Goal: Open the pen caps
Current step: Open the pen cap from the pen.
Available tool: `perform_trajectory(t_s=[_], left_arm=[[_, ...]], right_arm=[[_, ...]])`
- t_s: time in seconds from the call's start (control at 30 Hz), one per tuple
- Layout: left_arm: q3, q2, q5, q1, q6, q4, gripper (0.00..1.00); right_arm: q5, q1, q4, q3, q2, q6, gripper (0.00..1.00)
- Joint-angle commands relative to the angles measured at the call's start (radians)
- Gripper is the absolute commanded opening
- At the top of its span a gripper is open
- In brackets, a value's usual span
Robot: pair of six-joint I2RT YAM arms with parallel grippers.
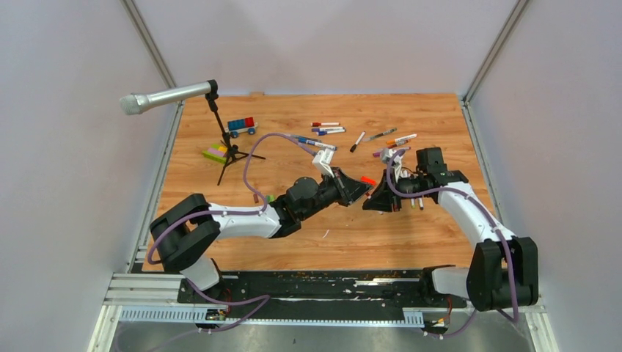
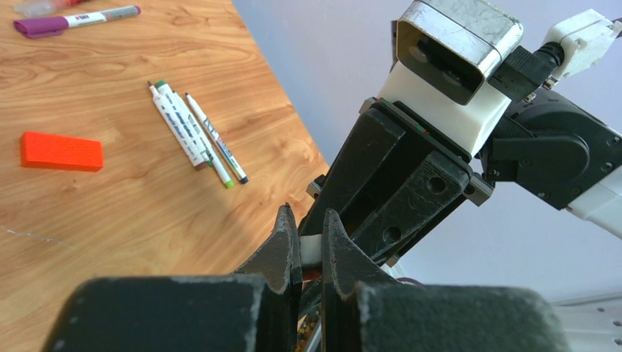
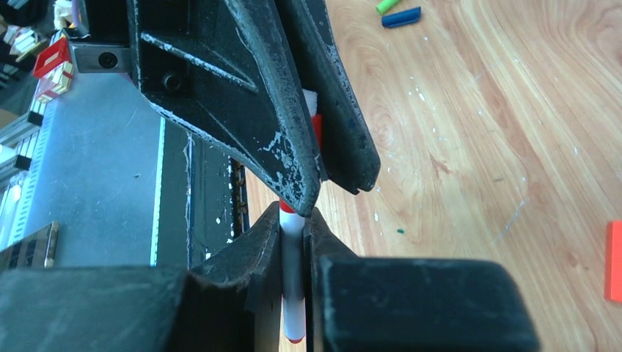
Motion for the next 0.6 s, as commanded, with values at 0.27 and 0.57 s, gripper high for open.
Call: perform_trajectory(t_s=[0.27, 0.57], left_arm=[[0.0, -0.125, -0.334, 0.165, 0.02, 0.123, 0.0], [-0.107, -0.198, -0.359, 0.214, -0.011, 0.137, 0.0]], right_arm=[[-0.007, -0.002, -0.199, 0.022, 0.042, -0.257, 0.0], [0.034, -0.005, -0.229, 0.026, 0.072, -0.295, 0.0]])
